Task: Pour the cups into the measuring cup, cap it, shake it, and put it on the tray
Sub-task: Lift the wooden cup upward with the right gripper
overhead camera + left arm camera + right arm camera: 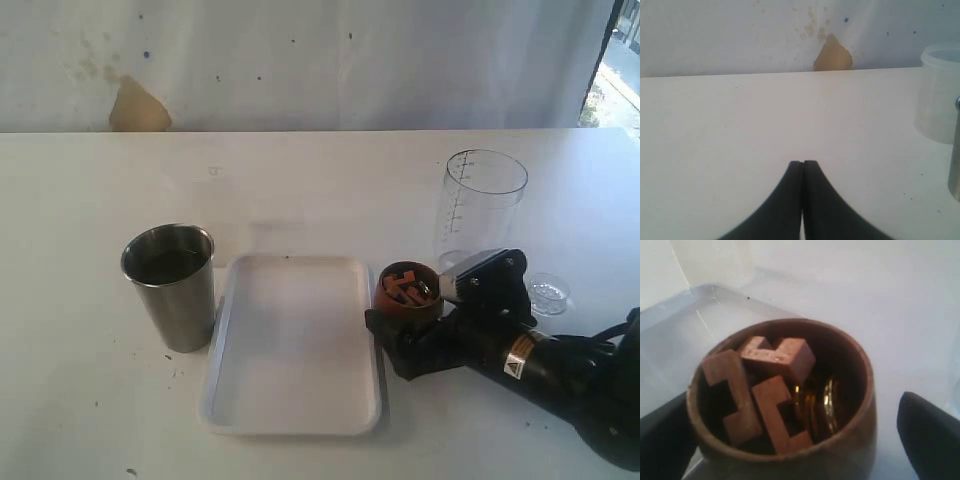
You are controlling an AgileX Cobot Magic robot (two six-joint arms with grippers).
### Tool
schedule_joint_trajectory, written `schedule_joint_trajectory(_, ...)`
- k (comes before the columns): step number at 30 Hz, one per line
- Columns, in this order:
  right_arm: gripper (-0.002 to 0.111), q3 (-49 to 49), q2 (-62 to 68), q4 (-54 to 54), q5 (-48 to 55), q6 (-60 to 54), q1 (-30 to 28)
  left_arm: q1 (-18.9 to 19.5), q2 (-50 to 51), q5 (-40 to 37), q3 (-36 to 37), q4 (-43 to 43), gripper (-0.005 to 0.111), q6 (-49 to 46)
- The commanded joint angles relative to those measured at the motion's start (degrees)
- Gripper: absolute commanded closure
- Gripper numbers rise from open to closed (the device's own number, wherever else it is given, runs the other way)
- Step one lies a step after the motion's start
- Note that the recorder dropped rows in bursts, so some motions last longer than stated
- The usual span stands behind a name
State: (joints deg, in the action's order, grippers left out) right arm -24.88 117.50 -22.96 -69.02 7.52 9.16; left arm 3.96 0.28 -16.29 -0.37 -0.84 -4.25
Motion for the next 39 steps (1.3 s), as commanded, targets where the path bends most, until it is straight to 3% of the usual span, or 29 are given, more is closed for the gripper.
schedule_joint_trajectory(1,0.012,-0.6,0.2,-0.2,-0.9,0.3,0.0,0.2,-0.3,0.0,0.4,-0.7,0.107,0.4)
schedule_joint_trajectory(12,0.016,-0.8,0.2,-0.1,-0.9,0.4,0.0,0.2,-0.3,0.0,0.4,-0.7,0.107,0.4)
schedule_joint_trajectory(16,0.045,-0.8,0.2,-0.2,-0.9,0.2,0.0,0.2,-0.3,0.0,0.4,-0.7,0.107,0.4)
schedule_joint_trajectory(18,0.069,-0.8,0.2,-0.2,-0.9,0.2,0.0,0.2,-0.3,0.0,0.4,-0.7,0.107,0.4)
schedule_joint_trajectory(24,0.091,-0.8,0.0,-1.6,-0.9,0.8,0.0,0.2,-0.3,0.0,0.4,-0.7,0.107,0.4)
schedule_joint_trajectory(27,0.108,-0.8,-0.9,-6.6,-0.9,1.0,0.0,0.2,-0.3,0.0,0.4,-0.7,0.107,0.4)
schedule_joint_trajectory(34,0.108,-0.8,-9.1,-7.9,-0.9,6.2,0.0,0.2,-0.3,0.0,0.4,-0.7,0.107,0.4)
schedule_joint_trajectory(39,0.108,-1.0,-18.7,-7.6,10.4,9.8,0.0,0.2,-0.3,0.0,0.4,-0.7,0.107,0.4)
